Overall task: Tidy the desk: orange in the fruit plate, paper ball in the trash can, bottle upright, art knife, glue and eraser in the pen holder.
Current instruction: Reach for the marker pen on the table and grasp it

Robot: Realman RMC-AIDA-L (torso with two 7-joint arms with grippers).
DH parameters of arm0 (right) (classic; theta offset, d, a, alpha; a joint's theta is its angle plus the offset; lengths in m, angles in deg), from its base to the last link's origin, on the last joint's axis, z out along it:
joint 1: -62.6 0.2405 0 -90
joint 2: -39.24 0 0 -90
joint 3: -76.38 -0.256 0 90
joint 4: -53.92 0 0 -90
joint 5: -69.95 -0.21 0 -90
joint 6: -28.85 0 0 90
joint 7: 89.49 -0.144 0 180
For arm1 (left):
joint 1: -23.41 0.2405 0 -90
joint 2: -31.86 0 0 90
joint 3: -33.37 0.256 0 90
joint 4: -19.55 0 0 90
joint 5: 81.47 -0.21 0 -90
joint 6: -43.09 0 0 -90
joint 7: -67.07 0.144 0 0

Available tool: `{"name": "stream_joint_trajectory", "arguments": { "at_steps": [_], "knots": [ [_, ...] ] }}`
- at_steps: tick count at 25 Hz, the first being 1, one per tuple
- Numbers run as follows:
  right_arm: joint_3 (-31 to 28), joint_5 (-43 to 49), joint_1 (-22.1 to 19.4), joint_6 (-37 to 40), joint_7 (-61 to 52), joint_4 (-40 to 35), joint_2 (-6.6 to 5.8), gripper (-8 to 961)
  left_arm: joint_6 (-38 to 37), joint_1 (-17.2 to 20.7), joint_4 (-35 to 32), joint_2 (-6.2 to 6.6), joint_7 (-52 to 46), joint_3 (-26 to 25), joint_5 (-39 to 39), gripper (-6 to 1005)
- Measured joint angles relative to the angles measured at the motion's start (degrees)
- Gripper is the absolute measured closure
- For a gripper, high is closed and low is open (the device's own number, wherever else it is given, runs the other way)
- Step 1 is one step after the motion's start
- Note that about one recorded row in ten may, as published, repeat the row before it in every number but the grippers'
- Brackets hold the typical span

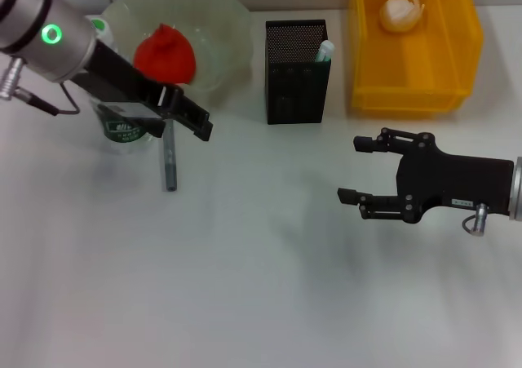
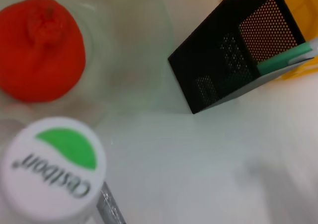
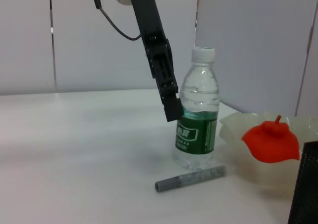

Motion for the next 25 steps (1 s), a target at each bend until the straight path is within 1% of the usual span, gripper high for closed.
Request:
{"name": "stream_joint_trajectory", "arguments": {
  "at_steps": [1, 4, 10, 14, 18, 22, 25],
  "knots": [
    [0.00, 0.00, 0.00, 0.00, 0.00, 0.00, 0.00, 163, 0.00, 0.00, 0.00, 0.00, 0.00, 0.00, 0.00, 214],
    [-0.05, -0.66, 0.23, -0.28, 1.95, 1.10, 0.05, 163, 1.85, -0.62, 1.38, -0.12, -1.04, 2.35, -0.04, 215],
    [-0.11, -1.02, 0.55, -0.52, 3.51, 1.81, 0.08, 164, 5.98, -2.65, 7.37, -0.16, -1.06, 3.81, -2.06, 215],
    [-0.11, -1.15, 0.62, -0.54, 3.69, 1.87, 0.08, 164, 8.03, -2.88, 8.75, -0.22, -1.06, 4.61, -2.93, 215],
    [-0.11, -1.16, 0.76, -0.68, 3.77, 2.02, 0.08, 164, 10.09, -2.77, 9.95, -0.22, -1.06, 6.44, -3.43, 214],
    [-0.04, -1.16, 1.35, -1.93, 3.79, 2.93, 0.08, 164, 12.79, -3.56, 13.15, -0.21, -1.06, 8.93, -4.30, 214],
    [0.11, -1.16, 1.43, -2.17, 3.79, 3.09, 0.08, 163, 14.05, -3.70, 14.20, -0.19, -1.06, 9.82, -4.32, 215]
  ]
}}
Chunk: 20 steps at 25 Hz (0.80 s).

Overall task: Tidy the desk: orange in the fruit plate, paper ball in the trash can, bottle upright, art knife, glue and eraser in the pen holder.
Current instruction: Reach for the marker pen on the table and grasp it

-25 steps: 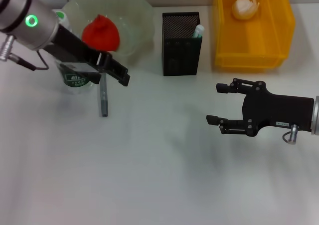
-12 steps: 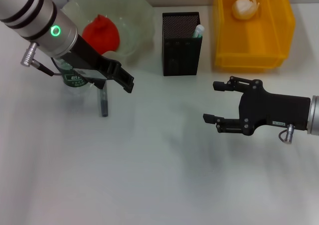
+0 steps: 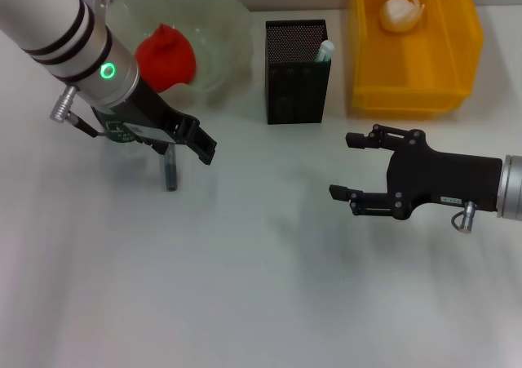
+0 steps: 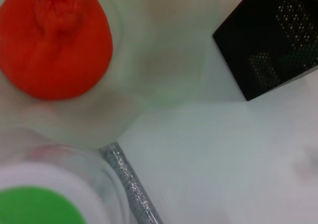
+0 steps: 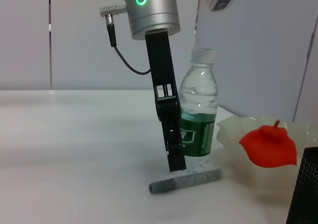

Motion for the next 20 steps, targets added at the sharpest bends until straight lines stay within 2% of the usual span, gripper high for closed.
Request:
{"name": "stream_joint_trajectory", "arguments": {
  "at_steps": [20],
  "knots": [
    [0.03, -0.09, 0.21, 0.07, -0.42, -0.03, 0.08, 163, 6.61, 0.01, 3.71, -0.09, 0.00, 6.55, -0.18, 214]
  ]
}}
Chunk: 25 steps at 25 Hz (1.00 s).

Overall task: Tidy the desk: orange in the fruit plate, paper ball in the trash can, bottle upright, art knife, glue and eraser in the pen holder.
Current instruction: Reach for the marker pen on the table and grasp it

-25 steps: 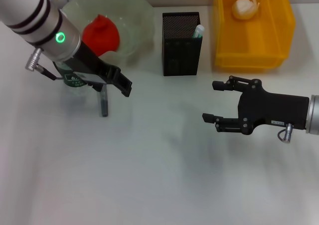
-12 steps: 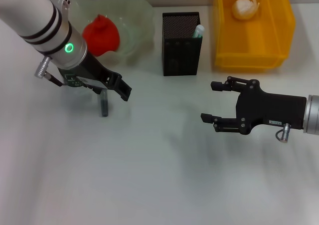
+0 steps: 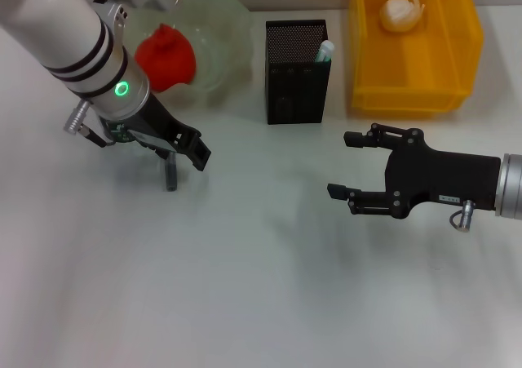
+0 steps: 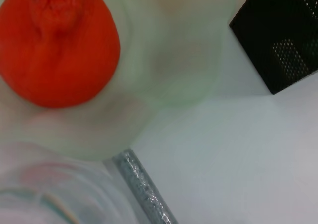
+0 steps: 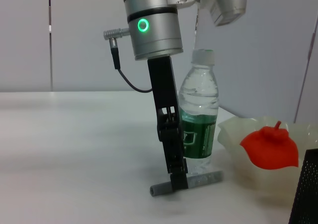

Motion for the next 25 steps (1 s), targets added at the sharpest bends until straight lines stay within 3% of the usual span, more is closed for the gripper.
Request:
{"name": "stream_joint_trajectory", "arguments": {
  "at_steps": [2, 7, 25],
  "knots": [
    [0.00, 0.00, 0.00, 0.05, -0.05, 0.00, 0.04, 163, 0.44, 0.28, 0.05, 0.00, 0.03, 0.36, -0.05, 327],
    [-0.14, 0.00, 0.00, 0.23, -0.09, 0.01, 0.08, 163, 0.65, 0.44, 0.17, 0.00, 0.07, 1.52, -0.05, 405],
    [-0.16, -0.09, 0.00, 0.53, -0.20, 0.19, 0.09, 164, 1.13, -0.07, 1.83, -0.18, 0.09, 3.23, -1.53, 411]
  ]
}}
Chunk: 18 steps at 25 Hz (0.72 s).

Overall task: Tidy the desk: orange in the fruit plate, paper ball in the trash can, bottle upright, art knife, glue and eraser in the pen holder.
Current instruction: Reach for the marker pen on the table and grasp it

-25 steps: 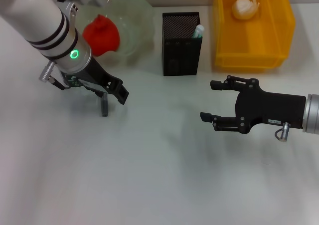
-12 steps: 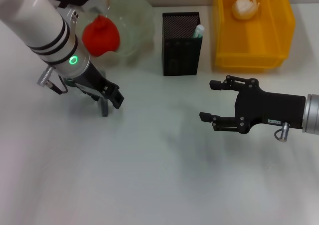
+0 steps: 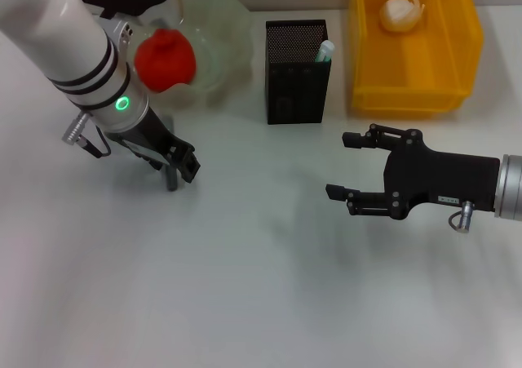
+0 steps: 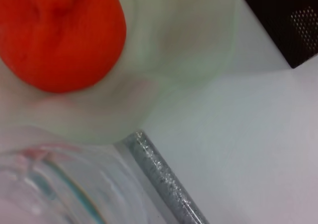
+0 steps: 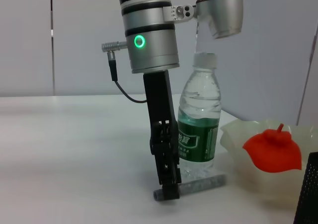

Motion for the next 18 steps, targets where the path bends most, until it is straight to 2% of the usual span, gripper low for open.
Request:
{"name": "stream_joint_trajectory", "arguments": {
  "at_steps": [4, 9, 18],
  "knots": [
    [0.00, 0.00, 0.00, 0.00, 0.00, 0.00, 0.03, 164, 0.02, 0.00, 0.00, 0.00, 0.00, 0.13, 0.00, 412],
    [0.00, 0.00, 0.00, 0.06, 0.00, 0.00, 0.06, 164, 0.02, 0.02, 0.36, 0.00, 0.00, 0.16, 0.01, 563],
    [0.25, 0.00, -0.12, 0.19, 0.00, 0.00, 0.09, 163, 0.10, 0.04, 0.48, 0.00, 0.00, 1.48, 0.06, 622]
  ]
}}
